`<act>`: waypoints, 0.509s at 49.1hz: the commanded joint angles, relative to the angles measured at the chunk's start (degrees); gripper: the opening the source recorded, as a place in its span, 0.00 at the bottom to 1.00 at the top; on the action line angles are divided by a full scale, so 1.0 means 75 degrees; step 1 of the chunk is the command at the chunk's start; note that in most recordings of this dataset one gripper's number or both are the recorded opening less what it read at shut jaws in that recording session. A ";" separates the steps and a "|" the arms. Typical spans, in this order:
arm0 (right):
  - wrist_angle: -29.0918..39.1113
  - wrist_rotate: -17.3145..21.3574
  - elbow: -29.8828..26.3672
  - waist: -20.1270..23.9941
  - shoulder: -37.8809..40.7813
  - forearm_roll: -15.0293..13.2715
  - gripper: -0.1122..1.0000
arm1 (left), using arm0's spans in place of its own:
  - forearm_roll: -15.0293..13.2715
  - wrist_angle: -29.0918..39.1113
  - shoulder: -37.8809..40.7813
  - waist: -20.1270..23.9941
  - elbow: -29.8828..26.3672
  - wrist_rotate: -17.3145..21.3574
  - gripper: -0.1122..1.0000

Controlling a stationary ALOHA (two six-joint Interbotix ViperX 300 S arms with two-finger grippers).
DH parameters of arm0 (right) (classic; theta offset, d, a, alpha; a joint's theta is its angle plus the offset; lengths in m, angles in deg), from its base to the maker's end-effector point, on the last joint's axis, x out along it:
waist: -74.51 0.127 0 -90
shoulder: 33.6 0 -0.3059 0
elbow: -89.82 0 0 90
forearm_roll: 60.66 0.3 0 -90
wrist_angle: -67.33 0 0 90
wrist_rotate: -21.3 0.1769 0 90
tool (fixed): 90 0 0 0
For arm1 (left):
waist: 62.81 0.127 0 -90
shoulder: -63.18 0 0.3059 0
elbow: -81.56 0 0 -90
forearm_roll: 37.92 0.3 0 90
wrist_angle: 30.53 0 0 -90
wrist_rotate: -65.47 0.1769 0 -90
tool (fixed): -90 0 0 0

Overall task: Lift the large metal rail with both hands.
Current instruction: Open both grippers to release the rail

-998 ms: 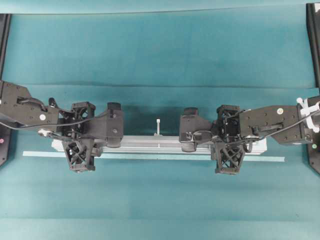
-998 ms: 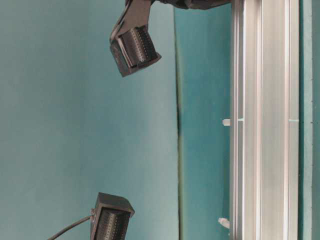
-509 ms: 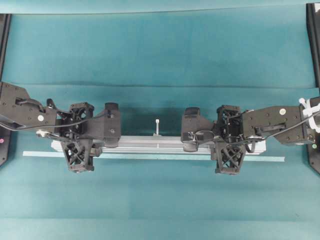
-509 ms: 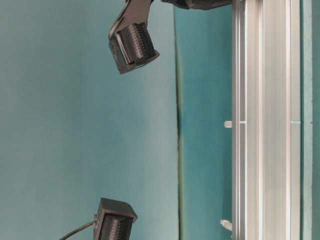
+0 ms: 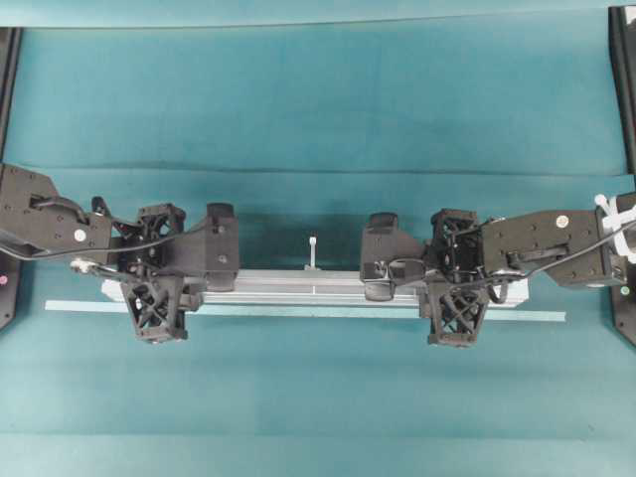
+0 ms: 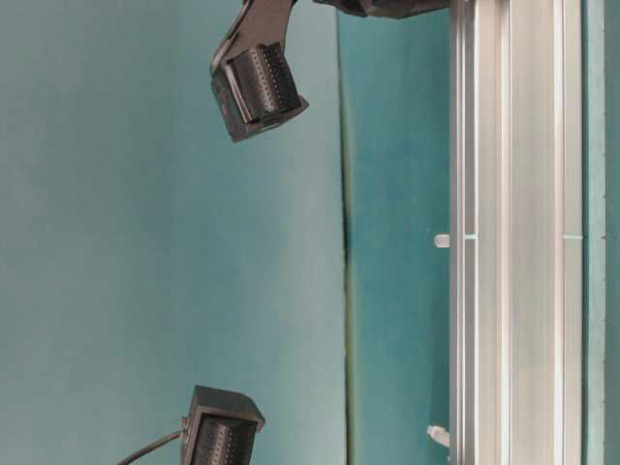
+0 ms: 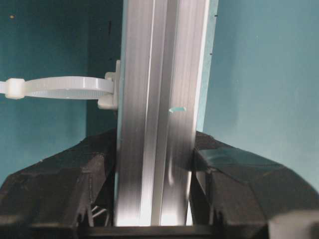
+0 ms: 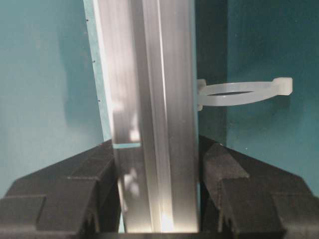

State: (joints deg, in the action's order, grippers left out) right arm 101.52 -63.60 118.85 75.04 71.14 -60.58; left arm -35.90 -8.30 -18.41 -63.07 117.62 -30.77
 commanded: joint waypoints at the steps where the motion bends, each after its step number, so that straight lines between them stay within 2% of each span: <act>1: -0.0070 0.0059 -0.0023 -0.0023 0.0035 0.0012 0.47 | -0.0023 -0.0070 -0.0070 -0.0023 -0.0035 -0.0059 0.43; 10: -0.0070 0.0059 -0.0023 -0.0012 0.0035 0.0059 0.48 | -0.0023 -0.0070 -0.0082 -0.0035 -0.0012 -0.0082 0.43; 14: -0.0047 0.0070 -0.0023 -0.0023 0.0035 0.0070 0.62 | -0.0023 -0.0070 -0.0082 -0.0070 -0.0023 -0.0105 0.45; 20: 0.0012 0.0129 -0.0070 -0.0012 0.0012 0.0059 0.88 | -0.0023 -0.0070 -0.0094 -0.0082 -0.0059 -0.0070 0.77; 25: 0.0012 0.0141 -0.0070 -0.0023 -0.0012 0.0035 0.96 | -0.0012 -0.0059 -0.0105 -0.0094 -0.0059 -0.0047 0.96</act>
State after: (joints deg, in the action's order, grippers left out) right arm 101.61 -63.07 118.76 74.87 71.05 -60.22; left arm -35.99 -8.56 -18.49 -63.60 117.88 -31.21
